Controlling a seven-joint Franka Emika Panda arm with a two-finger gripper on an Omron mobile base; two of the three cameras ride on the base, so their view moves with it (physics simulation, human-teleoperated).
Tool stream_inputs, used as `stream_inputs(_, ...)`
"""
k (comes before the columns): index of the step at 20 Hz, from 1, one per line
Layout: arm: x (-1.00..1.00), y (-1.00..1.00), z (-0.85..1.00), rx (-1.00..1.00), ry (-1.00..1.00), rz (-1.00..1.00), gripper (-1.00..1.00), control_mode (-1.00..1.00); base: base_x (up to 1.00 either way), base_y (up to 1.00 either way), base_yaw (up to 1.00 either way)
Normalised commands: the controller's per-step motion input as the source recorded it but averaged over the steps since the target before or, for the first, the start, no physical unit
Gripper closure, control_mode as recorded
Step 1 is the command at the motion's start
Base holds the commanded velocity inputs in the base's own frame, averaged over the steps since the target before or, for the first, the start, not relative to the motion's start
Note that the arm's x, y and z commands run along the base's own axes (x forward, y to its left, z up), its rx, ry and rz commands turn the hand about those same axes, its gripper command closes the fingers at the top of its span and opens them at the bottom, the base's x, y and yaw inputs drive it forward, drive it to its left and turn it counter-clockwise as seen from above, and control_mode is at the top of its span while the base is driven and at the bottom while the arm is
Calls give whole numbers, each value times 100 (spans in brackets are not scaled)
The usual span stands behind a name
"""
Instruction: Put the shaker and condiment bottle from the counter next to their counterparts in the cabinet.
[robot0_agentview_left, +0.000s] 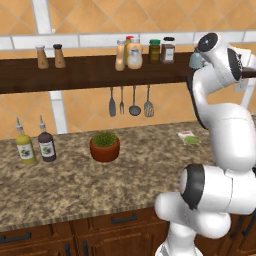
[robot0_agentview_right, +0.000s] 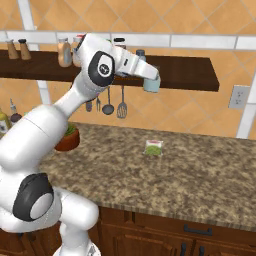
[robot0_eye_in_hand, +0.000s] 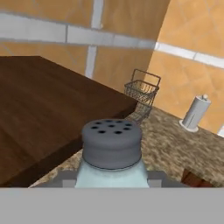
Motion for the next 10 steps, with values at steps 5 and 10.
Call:
stream_inputs(5,55,-28,54,5,-13,3,100,-100,0,0,0)
stream_inputs(10,6,-28,41,0,-8,5,100,-100,0,0,0)
